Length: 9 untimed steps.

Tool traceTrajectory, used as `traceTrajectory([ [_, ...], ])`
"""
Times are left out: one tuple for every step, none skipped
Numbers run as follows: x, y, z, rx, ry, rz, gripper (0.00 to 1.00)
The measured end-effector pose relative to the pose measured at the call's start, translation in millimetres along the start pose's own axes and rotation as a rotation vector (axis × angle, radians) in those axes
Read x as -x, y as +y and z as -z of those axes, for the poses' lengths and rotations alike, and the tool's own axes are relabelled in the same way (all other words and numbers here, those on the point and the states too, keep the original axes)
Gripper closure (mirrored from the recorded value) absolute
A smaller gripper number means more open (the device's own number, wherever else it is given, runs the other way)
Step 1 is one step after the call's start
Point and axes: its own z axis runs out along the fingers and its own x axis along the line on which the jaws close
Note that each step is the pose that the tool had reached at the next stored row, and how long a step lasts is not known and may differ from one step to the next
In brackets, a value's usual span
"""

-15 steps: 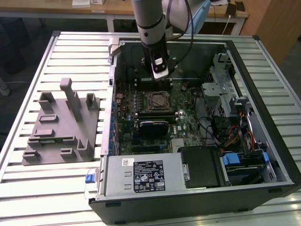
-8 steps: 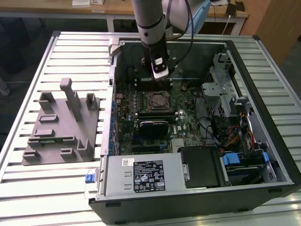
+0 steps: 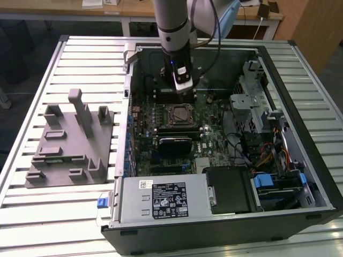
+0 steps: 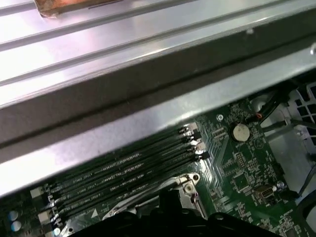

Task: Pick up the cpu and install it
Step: 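Install the first cpu locking lever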

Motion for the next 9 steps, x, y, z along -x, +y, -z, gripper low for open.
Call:
traceTrajectory([
  [0.8,-0.9,0.0,-0.0066,0.0044,0.0,0.89],
  [1.6,-1.9,0.0,-0.0126,0.0085,0.001,0.89],
  [2.5,-3.0,0.0,-0.0189,0.0135,0.001,0.89],
  [3.3,-4.0,-0.1,-0.0245,0.0187,0.001,0.89],
  [4.1,-4.8,-0.2,-0.0298,0.0245,0.001,0.89],
  [4.8,-5.5,-0.3,-0.0352,0.0311,0.001,0.89],
  [5.6,-6.2,-0.4,-0.0406,0.0379,0.001,0.89],
  [6.3,-7.0,-0.5,-0.0458,0.0447,0.0,0.89],
  [7.1,-7.7,-0.6,-0.0511,0.0511,0.0,0.89],
])
